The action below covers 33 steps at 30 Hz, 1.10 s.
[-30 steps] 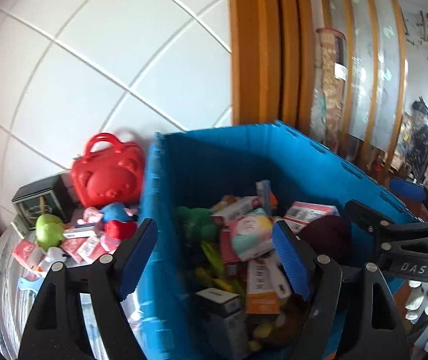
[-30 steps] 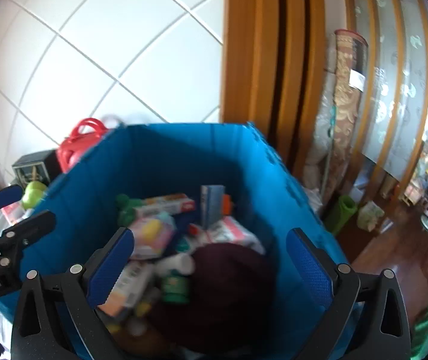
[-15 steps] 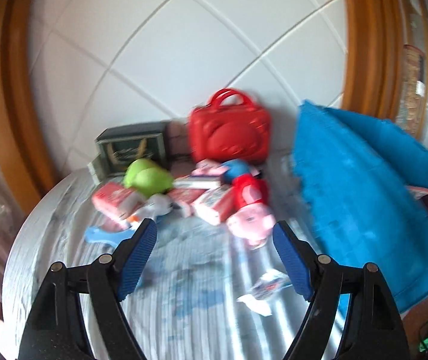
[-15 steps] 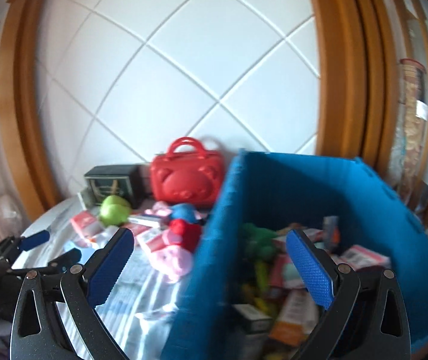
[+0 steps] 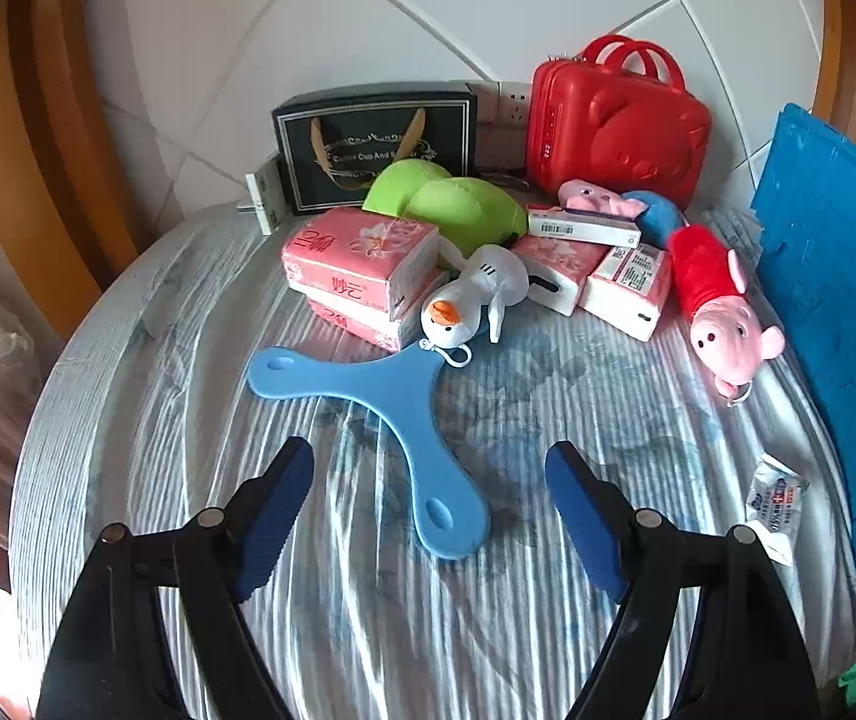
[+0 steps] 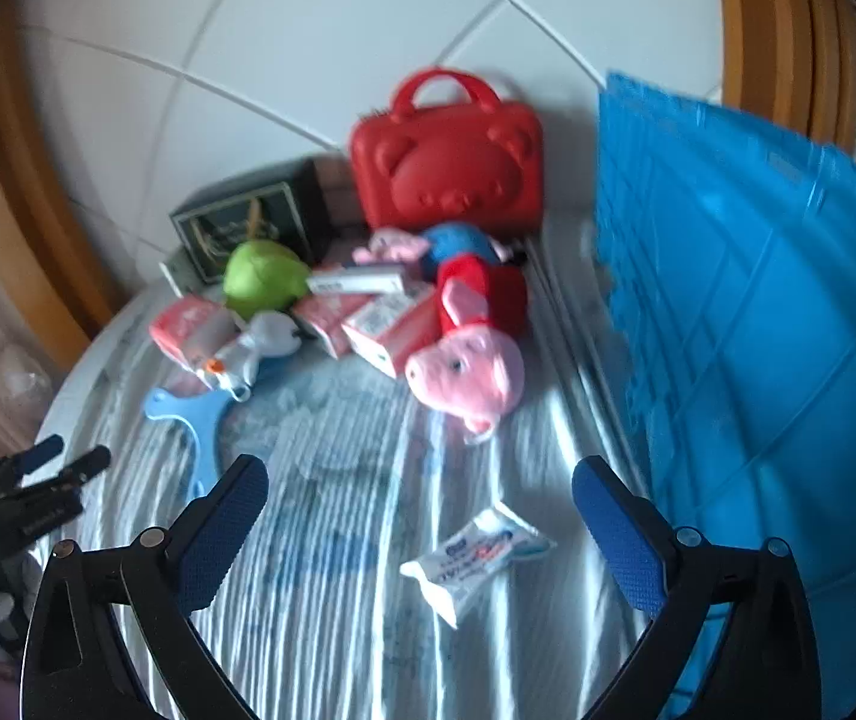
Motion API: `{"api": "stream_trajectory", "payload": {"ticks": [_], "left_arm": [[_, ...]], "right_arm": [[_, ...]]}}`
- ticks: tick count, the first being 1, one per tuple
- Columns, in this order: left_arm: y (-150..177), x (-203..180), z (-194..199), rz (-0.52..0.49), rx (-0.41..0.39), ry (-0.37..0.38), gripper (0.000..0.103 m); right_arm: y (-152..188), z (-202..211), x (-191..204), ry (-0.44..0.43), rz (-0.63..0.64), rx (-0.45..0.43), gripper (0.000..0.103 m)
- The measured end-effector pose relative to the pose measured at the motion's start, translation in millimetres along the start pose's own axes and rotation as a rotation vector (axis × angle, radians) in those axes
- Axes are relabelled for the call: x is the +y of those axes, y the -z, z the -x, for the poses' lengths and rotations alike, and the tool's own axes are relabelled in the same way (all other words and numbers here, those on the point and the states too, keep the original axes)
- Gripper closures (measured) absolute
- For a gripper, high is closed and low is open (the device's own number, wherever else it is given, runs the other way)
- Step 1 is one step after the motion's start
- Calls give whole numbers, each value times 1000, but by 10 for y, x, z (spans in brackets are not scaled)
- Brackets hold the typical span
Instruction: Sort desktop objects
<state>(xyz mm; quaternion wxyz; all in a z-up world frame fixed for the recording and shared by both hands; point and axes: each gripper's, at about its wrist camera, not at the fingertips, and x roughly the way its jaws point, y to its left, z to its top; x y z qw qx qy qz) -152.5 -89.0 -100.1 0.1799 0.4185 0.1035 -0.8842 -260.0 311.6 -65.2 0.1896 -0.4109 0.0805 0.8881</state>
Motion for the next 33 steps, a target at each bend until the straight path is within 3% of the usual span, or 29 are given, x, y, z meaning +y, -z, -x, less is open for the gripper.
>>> {"api": "stream_trajectory", "payload": {"ticks": [4,8,12,15,17,20,22,23,24,25,27,33], "left_arm": [[-321,-4,-614,-71,48,45,23],[-698,-131,-1195,-145,76,51,23],[-939,-329,-1779,-219,150,77,23],[-991,-495,-2121,-278,200,44,23],[-1007,-609,-2222,-336,175,-46,23],[-1030,-660,-2283,-338,178,-68,23],[-1018,-691,-2263,-343,180,-72,35],[-1007,-705,-2221,-349,180,-54,44],[-985,-722,-2196,-350,197,-10,59],[-964,-735,-2189,-344,214,1,61],[-934,-765,-2177,-360,202,0,62],[-1025,-577,-2128,-258,216,74,65]], "right_arm": [[196,-638,-279,76,-175,186,0],[336,-1065,-536,123,-344,316,0],[376,-1266,-639,184,-422,374,0],[392,-1387,-645,208,-460,409,0],[422,-1471,-632,227,-475,431,0],[477,-1573,-569,236,-465,466,0],[522,-1616,-521,233,-458,485,1],[546,-1634,-493,232,-449,495,14],[565,-1650,-474,232,-441,506,41],[562,-1634,-443,266,-412,504,49],[572,-1607,-426,227,-402,503,56],[550,-1363,-472,200,-384,444,59]]}}
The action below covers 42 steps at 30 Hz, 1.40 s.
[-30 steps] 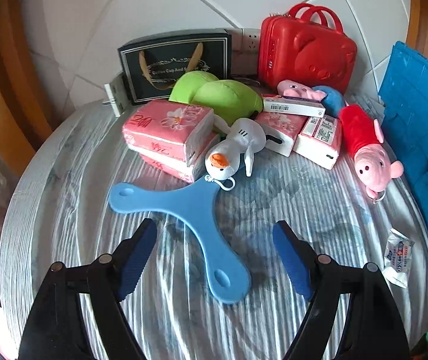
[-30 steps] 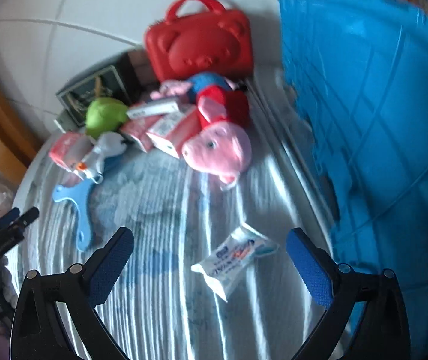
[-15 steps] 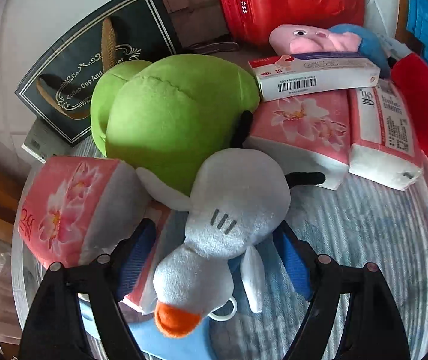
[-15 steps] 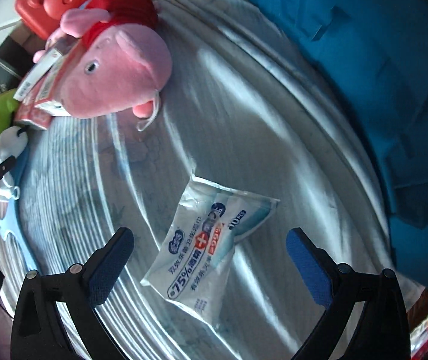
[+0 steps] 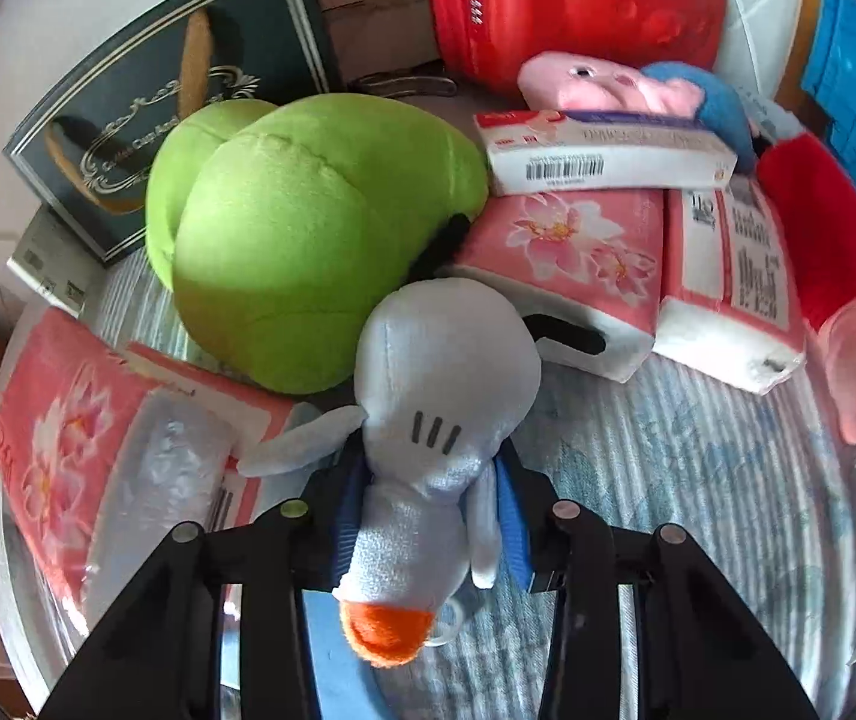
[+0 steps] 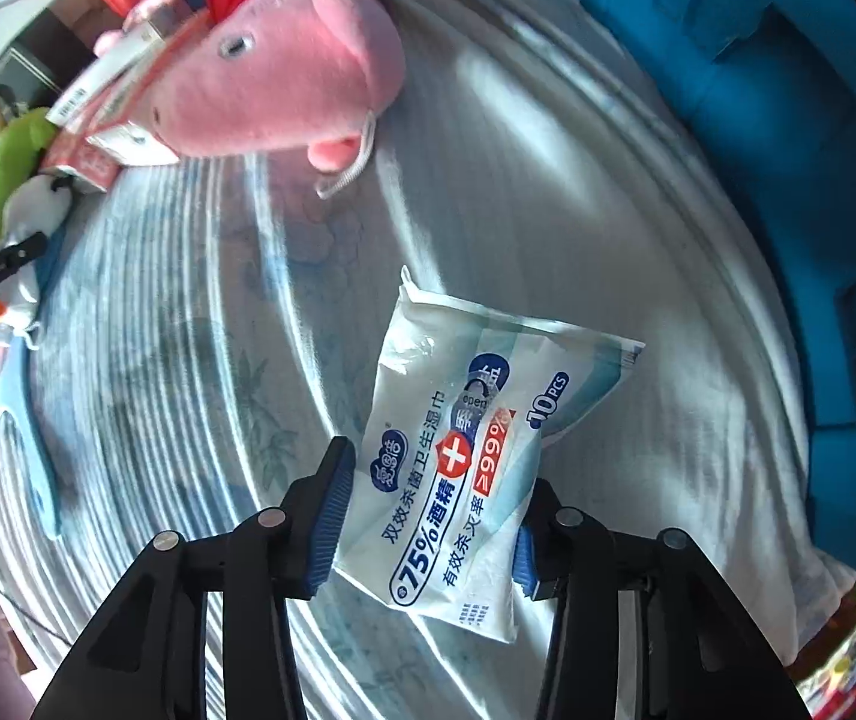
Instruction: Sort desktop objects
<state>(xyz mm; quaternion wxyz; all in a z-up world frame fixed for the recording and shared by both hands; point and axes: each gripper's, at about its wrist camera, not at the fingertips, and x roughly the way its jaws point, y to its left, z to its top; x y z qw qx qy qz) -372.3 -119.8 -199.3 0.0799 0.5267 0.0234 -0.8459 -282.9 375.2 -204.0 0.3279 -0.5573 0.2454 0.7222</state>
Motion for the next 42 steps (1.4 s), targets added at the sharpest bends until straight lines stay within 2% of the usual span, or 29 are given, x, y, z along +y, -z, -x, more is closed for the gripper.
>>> {"api": "stream_trajectory", "payload": {"ticks": [6,9,13,18,20,26,32,37,42], "left_arm": [[220,58,543,32,-99,3,66],[364,101,886,70,-154,0,66],[521,111,1293,109,-232,7,66],[734,-10,1873,140,-316,31,66],[818,-107,2114,144,-352,35,66],[953,-505,2764,141,-461,54,66],[921,-1120,3313,90,-563,86,66],[759,-1778,3681,27,-630,139,66],[528,-2524,4010,-48,-679,189,66]], "right_arm": [[41,333,-105,-37,21,-82,59],[14,544,-91,-29,71,-149,59],[-16,883,19,-59,140,-248,59],[35,1338,75,-92,227,-379,59],[61,1452,226,-107,259,-429,59],[219,2084,234,-168,356,-595,59],[326,2758,-61,-200,406,-746,59],[287,3234,-553,-176,414,-840,59],[109,3547,-1210,-100,397,-874,59]]}}
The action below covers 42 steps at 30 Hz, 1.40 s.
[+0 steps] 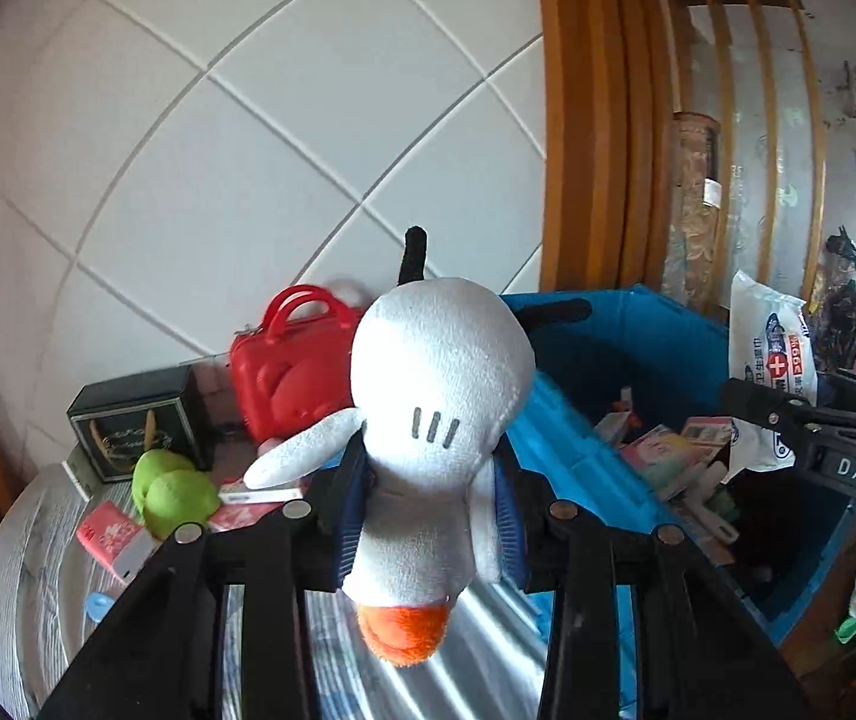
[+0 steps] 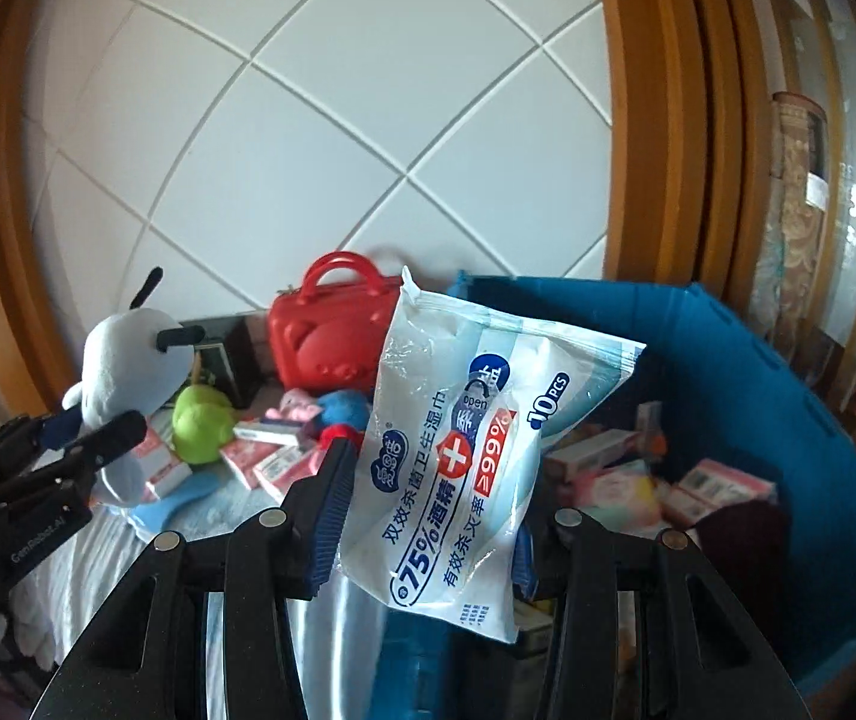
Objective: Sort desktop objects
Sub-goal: 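Carry the duck plush and wipes pack over the blue crate with both tools, then open both tools to drop the duck plush and wipes pack into the crate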
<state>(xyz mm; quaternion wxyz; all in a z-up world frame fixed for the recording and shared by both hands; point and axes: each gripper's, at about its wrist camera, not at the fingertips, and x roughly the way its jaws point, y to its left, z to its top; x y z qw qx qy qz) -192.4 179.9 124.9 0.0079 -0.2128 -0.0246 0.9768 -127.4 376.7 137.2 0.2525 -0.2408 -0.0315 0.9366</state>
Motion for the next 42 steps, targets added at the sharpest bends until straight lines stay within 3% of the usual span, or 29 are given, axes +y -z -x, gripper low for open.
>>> {"api": "stream_trajectory", "payload": {"ticks": [3,9,13,20,33,35,37,40,42], "left_arm": [[-215,-470,-112,-31,2,40,66],[-462,-1429,-470,-79,82,126,66],[-417,-1988,-838,-136,179,138,66],[-197,-2533,-1230,-167,310,134,66],[-39,-2630,-1281,-159,387,55,60],[-27,-2597,-1252,-148,376,46,54],[-32,-2543,-1216,-132,354,36,37],[-34,-2489,-1168,-113,319,24,32],[-29,-2466,-1153,-103,309,15,32]], "right_arm": [[-11,35,-400,44,11,9,59],[12,-56,-1178,114,52,67,59],[123,-248,-1594,126,93,149,58],[366,-433,-2022,126,172,225,58],[478,-580,-2268,124,242,220,58],[476,-585,-2244,122,253,215,58],[466,-577,-2243,126,255,205,57],[455,-565,-2248,121,248,195,42],[449,-539,-2244,129,249,178,23]]}}
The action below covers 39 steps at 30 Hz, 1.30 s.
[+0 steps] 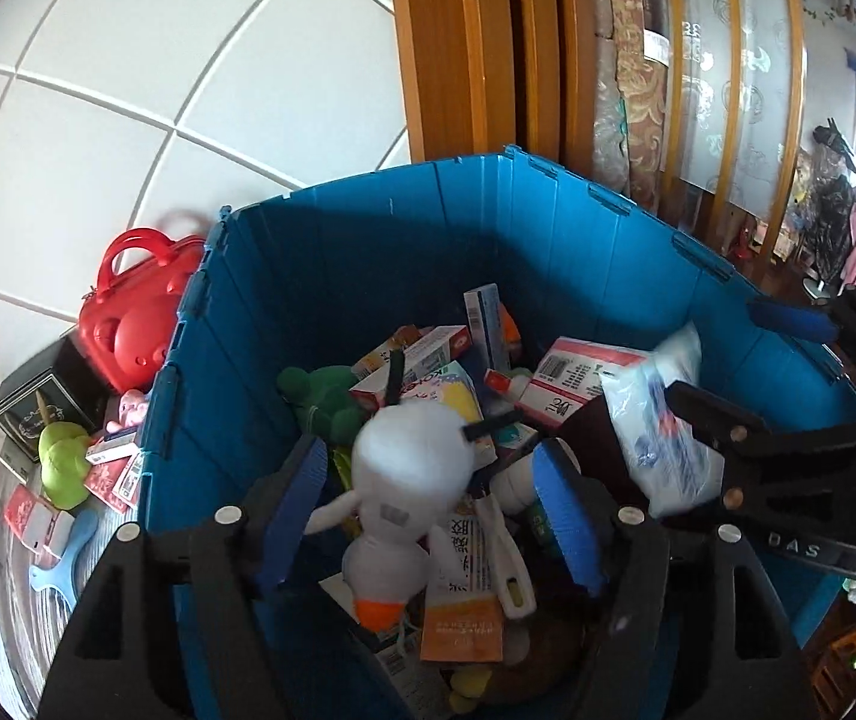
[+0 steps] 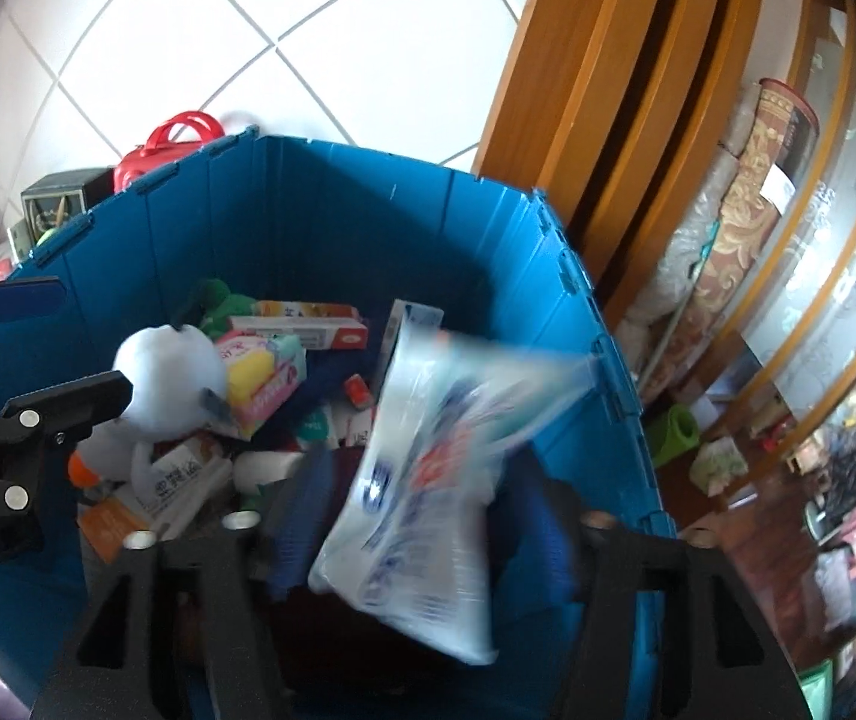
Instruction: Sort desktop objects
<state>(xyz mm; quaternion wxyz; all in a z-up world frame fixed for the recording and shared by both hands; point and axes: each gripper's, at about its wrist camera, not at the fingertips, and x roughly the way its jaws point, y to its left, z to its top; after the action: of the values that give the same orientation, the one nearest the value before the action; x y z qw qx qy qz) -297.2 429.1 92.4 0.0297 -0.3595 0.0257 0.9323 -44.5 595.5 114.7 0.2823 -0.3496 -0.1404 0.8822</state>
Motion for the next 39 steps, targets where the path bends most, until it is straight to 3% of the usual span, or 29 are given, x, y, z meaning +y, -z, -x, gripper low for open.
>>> {"api": "stream_trajectory", "payload": {"ticks": [6,12,15,18,20,24,26,27,29,33,35,39], "left_arm": [[25,11,84,23,-63,-57,32],[30,29,143,35,-112,-74,32],[35,23,169,33,-131,-83,32],[43,8,216,26,-158,-93,32],[47,16,253,35,-178,-103,32],[110,111,387,99,-217,-88,32],[186,187,468,164,-235,-42,31],[228,209,492,187,-239,-13,22],[299,203,505,204,-238,19,19],[381,92,456,178,-215,-15,19],[407,83,439,183,-197,-33,19],[439,112,457,207,-175,-25,19]], "right_arm": [[-2,48,41,35,14,-38,0],[11,86,-103,31,-77,-82,0],[51,57,-256,-30,-165,-83,0],[96,-79,-314,-113,-214,-8,0],[104,-59,-328,-144,-222,-24,0],[110,-9,-262,-92,-210,-43,0],[128,20,-228,-85,-203,-57,0],[143,41,-209,-85,-203,-69,0],[196,121,-178,-77,-216,-121,0],[291,265,-60,8,-203,-195,0],[315,354,-22,8,-211,-213,0],[329,441,8,-6,-240,-176,0]]}}
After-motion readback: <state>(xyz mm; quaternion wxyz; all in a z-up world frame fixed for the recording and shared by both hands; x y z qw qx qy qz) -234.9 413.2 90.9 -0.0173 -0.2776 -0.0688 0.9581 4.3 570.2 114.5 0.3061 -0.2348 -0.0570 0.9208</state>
